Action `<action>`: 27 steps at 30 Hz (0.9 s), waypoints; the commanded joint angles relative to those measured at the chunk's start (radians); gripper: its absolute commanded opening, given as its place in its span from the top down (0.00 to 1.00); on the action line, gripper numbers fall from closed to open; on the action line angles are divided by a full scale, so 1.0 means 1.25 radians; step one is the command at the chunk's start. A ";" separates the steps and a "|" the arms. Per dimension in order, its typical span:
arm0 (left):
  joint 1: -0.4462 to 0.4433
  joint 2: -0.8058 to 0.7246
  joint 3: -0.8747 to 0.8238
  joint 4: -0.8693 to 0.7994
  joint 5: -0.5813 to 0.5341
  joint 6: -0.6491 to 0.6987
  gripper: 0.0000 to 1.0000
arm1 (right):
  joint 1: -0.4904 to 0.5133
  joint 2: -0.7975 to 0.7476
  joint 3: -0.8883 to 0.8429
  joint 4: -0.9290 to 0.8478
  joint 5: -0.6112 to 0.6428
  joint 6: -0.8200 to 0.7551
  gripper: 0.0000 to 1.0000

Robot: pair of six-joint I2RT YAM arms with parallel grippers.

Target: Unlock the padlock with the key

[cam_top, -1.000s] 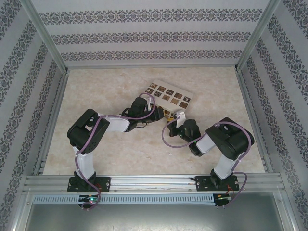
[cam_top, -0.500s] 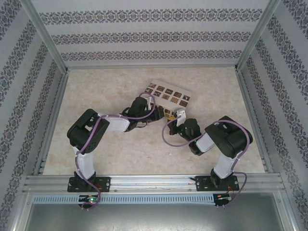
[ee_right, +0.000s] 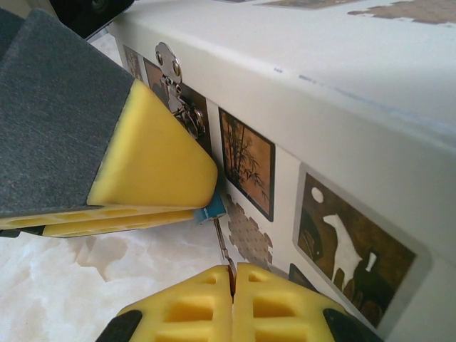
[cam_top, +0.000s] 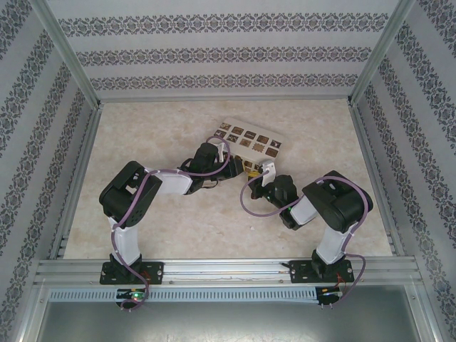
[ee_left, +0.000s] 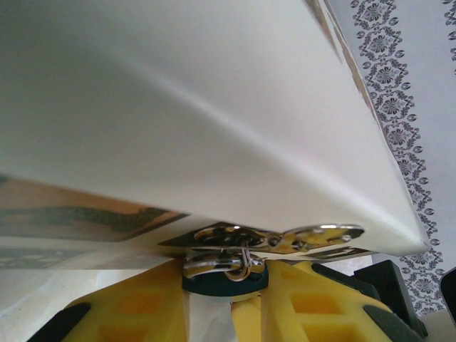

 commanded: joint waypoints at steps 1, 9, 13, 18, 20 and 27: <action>-0.010 -0.029 0.027 0.003 0.019 -0.007 0.74 | -0.007 0.008 0.000 0.070 -0.019 0.018 1.00; -0.010 -0.030 0.028 0.001 0.016 -0.005 0.74 | -0.008 -0.006 -0.014 0.074 -0.020 0.022 1.00; -0.010 -0.027 0.032 0.000 0.018 -0.004 0.74 | -0.007 -0.016 -0.018 0.073 -0.020 0.020 1.00; -0.011 -0.026 0.034 0.001 0.021 -0.005 0.74 | -0.007 -0.013 -0.016 0.074 -0.020 0.020 1.00; -0.011 -0.026 0.036 0.000 0.025 -0.008 0.74 | -0.007 -0.004 -0.011 0.084 -0.022 0.024 1.00; -0.011 -0.033 0.037 -0.010 0.036 -0.011 0.74 | -0.007 0.012 0.017 0.089 -0.028 0.021 1.00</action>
